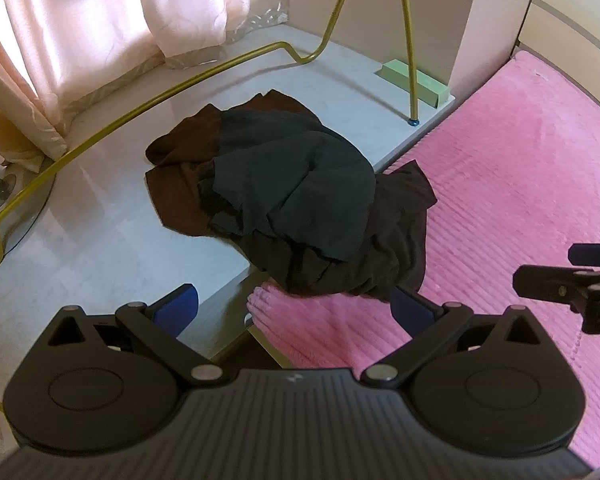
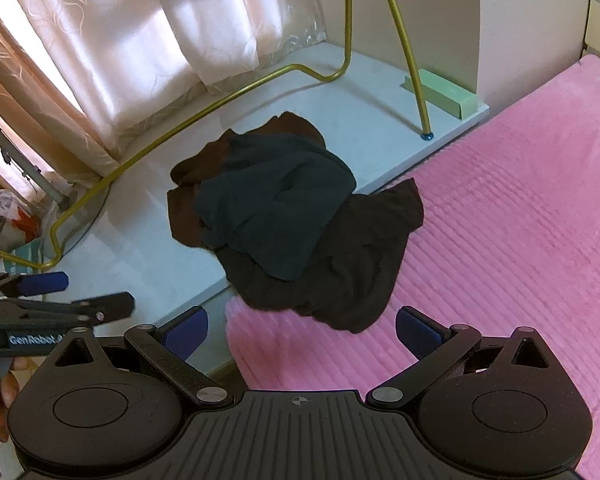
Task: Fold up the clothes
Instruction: 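Grasp the dark green sweater with the left gripper while the right gripper grasps it too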
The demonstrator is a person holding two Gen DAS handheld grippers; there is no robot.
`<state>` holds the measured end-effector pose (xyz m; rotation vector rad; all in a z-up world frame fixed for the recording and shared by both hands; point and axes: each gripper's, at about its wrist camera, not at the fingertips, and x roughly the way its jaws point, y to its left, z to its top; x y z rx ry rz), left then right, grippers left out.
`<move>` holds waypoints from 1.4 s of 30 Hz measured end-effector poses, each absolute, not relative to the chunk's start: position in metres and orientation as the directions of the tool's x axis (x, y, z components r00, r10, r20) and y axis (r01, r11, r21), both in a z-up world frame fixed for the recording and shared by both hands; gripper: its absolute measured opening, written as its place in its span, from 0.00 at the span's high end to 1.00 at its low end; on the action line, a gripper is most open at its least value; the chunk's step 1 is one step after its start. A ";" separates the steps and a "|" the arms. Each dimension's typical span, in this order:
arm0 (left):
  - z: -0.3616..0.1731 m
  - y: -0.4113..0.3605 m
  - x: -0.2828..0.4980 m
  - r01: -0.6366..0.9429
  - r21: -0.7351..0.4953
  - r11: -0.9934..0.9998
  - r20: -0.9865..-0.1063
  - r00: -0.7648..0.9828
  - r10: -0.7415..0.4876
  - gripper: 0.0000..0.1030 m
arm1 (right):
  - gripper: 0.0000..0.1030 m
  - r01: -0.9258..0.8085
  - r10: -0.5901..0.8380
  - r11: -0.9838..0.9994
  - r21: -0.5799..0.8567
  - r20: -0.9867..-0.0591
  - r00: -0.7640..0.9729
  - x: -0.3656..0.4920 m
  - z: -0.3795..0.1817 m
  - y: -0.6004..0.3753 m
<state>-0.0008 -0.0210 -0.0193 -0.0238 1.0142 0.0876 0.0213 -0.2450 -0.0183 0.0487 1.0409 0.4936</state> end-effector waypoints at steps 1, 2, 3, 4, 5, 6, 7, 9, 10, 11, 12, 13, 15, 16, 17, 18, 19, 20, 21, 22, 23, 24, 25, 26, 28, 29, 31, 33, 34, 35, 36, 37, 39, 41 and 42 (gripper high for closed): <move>-0.019 -0.021 -0.001 -0.093 0.027 0.995 -0.848 0.526 0.071 0.02 | 0.01 -0.371 0.415 0.889 0.269 -0.816 0.402 0.023 -0.020 -0.248; -0.020 -0.021 -0.002 -0.102 0.034 0.994 -0.846 0.526 0.082 0.02 | 0.01 -0.378 0.416 0.887 0.267 -0.817 0.398 0.024 -0.022 -0.250; -0.020 -0.021 -0.002 -0.112 0.043 0.993 -0.845 0.527 0.097 0.02 | 0.01 -0.387 0.418 0.883 0.265 -0.818 0.396 0.026 -0.023 -0.252; -0.021 -0.020 -0.003 -0.124 0.054 0.991 -0.843 0.526 0.112 0.02 | 0.01 -0.396 0.420 0.880 0.262 -0.818 0.393 0.028 -0.025 -0.255; -0.022 -0.017 -0.003 -0.138 0.066 0.988 -0.843 0.522 0.129 0.02 | 0.01 -0.405 0.423 0.876 0.260 -0.818 0.390 0.029 -0.027 -0.257; -0.023 -0.014 -0.003 -0.152 0.078 0.985 -0.843 0.517 0.147 0.02 | 0.01 -0.413 0.426 0.873 0.259 -0.817 0.388 0.031 -0.029 -0.258; -0.024 -0.011 -0.002 -0.162 0.091 0.983 -0.842 0.513 0.163 0.02 | 0.01 -0.422 0.432 0.869 0.260 -0.815 0.387 0.033 -0.032 -0.259; -0.028 -0.003 0.000 -0.166 0.117 0.979 -0.840 0.509 0.186 0.02 | 0.01 -0.433 0.441 0.863 0.262 -0.809 0.389 0.041 -0.040 -0.257; -0.030 0.000 0.003 -0.158 0.131 0.979 -0.838 0.509 0.195 0.02 | 0.01 -0.437 0.445 0.860 0.263 -0.806 0.390 0.045 -0.044 -0.255; -0.032 0.005 0.008 -0.149 0.149 0.978 -0.834 0.512 0.205 0.02 | 0.01 -0.442 0.449 0.857 0.264 -0.804 0.391 0.049 -0.049 -0.253; -0.035 0.009 0.013 -0.139 0.166 0.976 -0.830 0.515 0.215 0.02 | 0.01 -0.447 0.452 0.855 0.264 -0.801 0.392 0.054 -0.053 -0.252; -0.038 0.014 0.018 -0.130 0.180 0.975 -0.826 0.518 0.221 0.02 | 0.01 -0.451 0.456 0.852 0.265 -0.798 0.393 0.058 -0.058 -0.250; -0.048 0.026 0.035 -0.105 0.188 0.977 -0.826 0.522 0.215 0.02 | 0.01 -0.457 0.462 0.849 0.265 -0.793 0.398 0.067 -0.067 -0.245; -0.056 0.032 0.047 -0.088 0.187 0.978 -0.832 0.516 0.205 0.02 | 0.01 -0.455 0.461 0.851 0.263 -0.789 0.406 0.073 -0.072 -0.240; -0.064 0.038 0.058 -0.068 0.185 0.980 -0.838 0.510 0.194 0.02 | 0.01 -0.453 0.460 0.853 0.261 -0.786 0.413 0.079 -0.078 -0.235; -0.073 0.043 0.070 -0.041 0.184 0.982 -0.847 0.500 0.180 0.02 | 0.01 -0.445 0.455 0.857 0.260 -0.786 0.418 0.085 -0.085 -0.230; -0.085 0.048 0.084 -0.014 0.184 0.983 -0.859 0.483 0.168 0.02 | 0.01 -0.433 0.447 0.863 0.258 -0.790 0.420 0.092 -0.094 -0.224; -0.097 0.053 0.098 0.009 0.182 0.983 -0.870 0.468 0.157 0.02 | 0.01 -0.421 0.439 0.870 0.257 -0.793 0.422 0.099 -0.104 -0.218; -0.109 0.058 0.111 0.022 0.175 0.984 -0.877 0.458 0.146 0.02 | 0.01 -0.409 0.430 0.876 0.256 -0.797 0.424 0.106 -0.113 -0.213; -0.120 0.063 0.124 0.034 0.168 0.985 -0.884 0.448 0.135 0.02 | 0.01 -0.401 0.428 0.879 0.258 -0.797 0.426 0.112 -0.123 -0.206; -0.132 0.068 0.137 0.046 0.160 0.986 -0.890 0.438 0.124 0.02 | 0.01 -0.398 0.430 0.879 0.261 -0.795 0.428 0.120 -0.134 -0.199; -0.144 0.073 0.150 0.059 0.153 0.986 -0.897 0.428 0.114 0.02 | 0.01 -0.397 0.429 0.880 0.260 -0.795 0.429 0.127 -0.145 -0.192; -0.156 0.078 0.163 0.069 0.144 0.987 -0.902 0.419 0.102 0.03 | 0.01 -0.397 0.427 0.881 0.258 -0.795 0.431 0.135 -0.158 -0.184; -0.169 0.082 0.174 0.077 0.133 0.988 -0.907 0.411 0.090 0.05 | 0.01 -0.397 0.425 0.882 0.255 -0.795 0.432 0.143 -0.172 -0.177; -0.193 0.087 0.195 0.105 0.125 0.987 -0.915 0.397 0.074 0.09 | 0.01 -0.394 0.419 0.884 0.251 -0.797 0.434 0.158 -0.199 -0.163; -0.203 0.089 0.205 0.121 0.121 0.985 -0.917 0.394 0.064 0.09 | 0.01 -0.389 0.416 0.886 0.251 -0.800 0.432 0.164 -0.210 -0.158; -0.221 0.089 0.222 0.160 0.129 0.979 -0.918 0.393 0.057 0.12 | 0.01 -0.385 0.421 0.886 0.259 -0.799 0.430 0.173 -0.229 -0.150; -0.234 0.086 0.235 0.203 0.138 0.969 -0.919 0.390 0.049 0.28 | 0.22 -0.400 0.432 0.878 0.263 -0.794 0.427 0.179 -0.241 -0.142; -0.239 0.084 0.240 0.229 0.138 0.964 -0.922 0.384 0.041 0.32 | 0.39 -0.413 0.438 0.872 0.261 -0.794 0.422 0.182 -0.245 -0.137; -0.243 0.082 0.244 0.261 0.132 0.956 -0.927 0.374 0.026 0.42 | 0.42 -0.425 0.433 0.870 0.249 -0.798 0.420 0.184 -0.248 -0.132; -0.245 0.079 0.246 0.292 0.128 0.948 -0.931 0.364 0.013 0.57 | 0.48 -0.433 0.422 0.871 0.230 -0.802 0.422 0.185 -0.250 -0.127; -0.244 0.076 0.247 0.322 0.127 0.938 -0.934 0.356 0.004 0.63 | 0.56 -0.446 0.417 0.868 0.218 -0.808 0.417 0.186 -0.251 -0.124; -0.233 0.069 0.245 0.360 0.138 0.922 -0.929 0.370 -0.005 0.81 | 0.80 -0.450 0.434 0.861 0.238 -0.804 0.406 0.186 -0.242 -0.128; -0.208 0.063 0.239 0.379 0.146 0.914 -0.912 0.409 -0.024 0.84 | 0.84 -0.453 0.457 0.854 0.256 -0.785 0.418 0.183 -0.223 -0.137; -0.194 0.061 0.235 0.386 0.148 0.910 -0.902 0.430 -0.036 0.85 | 0.84 -0.446 0.469 0.854 0.270 -0.770 0.433 0.179 -0.209 -0.146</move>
